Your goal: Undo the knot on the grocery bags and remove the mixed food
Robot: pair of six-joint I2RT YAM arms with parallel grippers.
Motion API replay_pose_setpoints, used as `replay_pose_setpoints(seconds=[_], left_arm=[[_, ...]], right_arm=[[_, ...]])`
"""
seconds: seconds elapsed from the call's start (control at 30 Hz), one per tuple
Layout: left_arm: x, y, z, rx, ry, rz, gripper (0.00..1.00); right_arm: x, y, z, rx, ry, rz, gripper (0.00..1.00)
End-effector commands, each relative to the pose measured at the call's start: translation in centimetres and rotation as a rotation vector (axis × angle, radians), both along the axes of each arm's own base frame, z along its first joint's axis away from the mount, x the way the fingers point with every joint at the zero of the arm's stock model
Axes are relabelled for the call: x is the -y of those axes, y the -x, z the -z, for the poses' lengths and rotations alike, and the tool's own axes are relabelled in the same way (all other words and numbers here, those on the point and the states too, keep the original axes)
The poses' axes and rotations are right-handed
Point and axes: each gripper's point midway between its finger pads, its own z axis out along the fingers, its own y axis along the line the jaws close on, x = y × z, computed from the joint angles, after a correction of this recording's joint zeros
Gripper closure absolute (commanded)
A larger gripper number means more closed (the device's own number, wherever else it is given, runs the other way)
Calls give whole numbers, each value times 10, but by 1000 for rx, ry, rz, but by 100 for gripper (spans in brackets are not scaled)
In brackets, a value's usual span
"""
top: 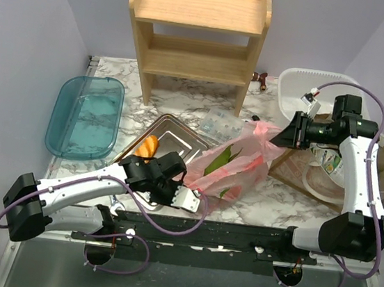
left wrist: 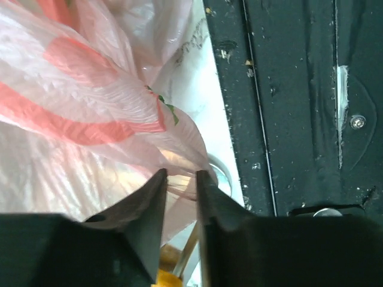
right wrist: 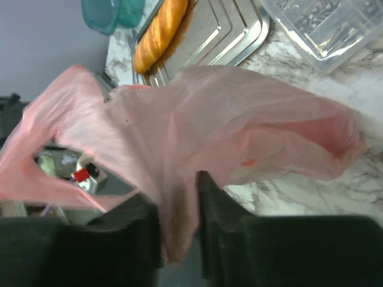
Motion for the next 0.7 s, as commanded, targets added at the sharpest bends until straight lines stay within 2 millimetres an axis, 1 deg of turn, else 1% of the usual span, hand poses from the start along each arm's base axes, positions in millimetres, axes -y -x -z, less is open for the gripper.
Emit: replay_pose_setpoints(seconds=[0.0,0.03,0.07,0.1,0.13,0.2,0.23,0.27,0.33,0.4,0.43,0.47,0.5,0.53,0.57,0.6,0.67], left_arm=[[31,-17,-58,58,181,-69,64],[39,-12,-79,18,248,-77,60],[45,-7,-98,-19,311,-83,56],[51,-5,-119,-33,374,-93,54],[55,-2,-135,-61,422,-105,51],[61,1,-168,-84,510,-111,50],[63,-4,-181,-85,546,-136,49],[65,-11,-195,-85,582,-182,47],[69,-34,-218,-71,653,-291,40],[69,-69,-230,-11,688,-454,32],[68,-84,-229,15,682,-519,28],[68,-96,-227,26,673,-562,27],[69,-104,-224,23,664,-588,24],[71,-112,-218,18,650,-612,20],[73,-117,-213,10,636,-632,17],[77,-120,-207,-11,627,-644,16],[85,-124,-199,-49,621,-647,12]], right_arm=[[2,11,-14,122,66,-73,41],[5,10,-20,143,91,-78,31],[9,4,-27,181,123,-74,23],[13,-1,-37,224,159,-68,20],[17,-5,-45,259,195,-54,18],[27,-15,-64,337,267,-14,16],[30,-20,-77,387,292,10,15],[33,-24,-89,440,315,24,12],[38,-31,-114,543,346,62,7],[33,-34,-135,619,335,54,3],[26,-33,-142,639,318,37,2],[13,-32,-148,656,308,4,0],[0,-32,-148,667,326,-19,0],[-23,-28,-144,686,349,-77,0],[-35,-28,-137,706,404,-94,0],[-53,-24,-131,729,430,-131,0],[-75,-16,-119,758,492,-178,0]])
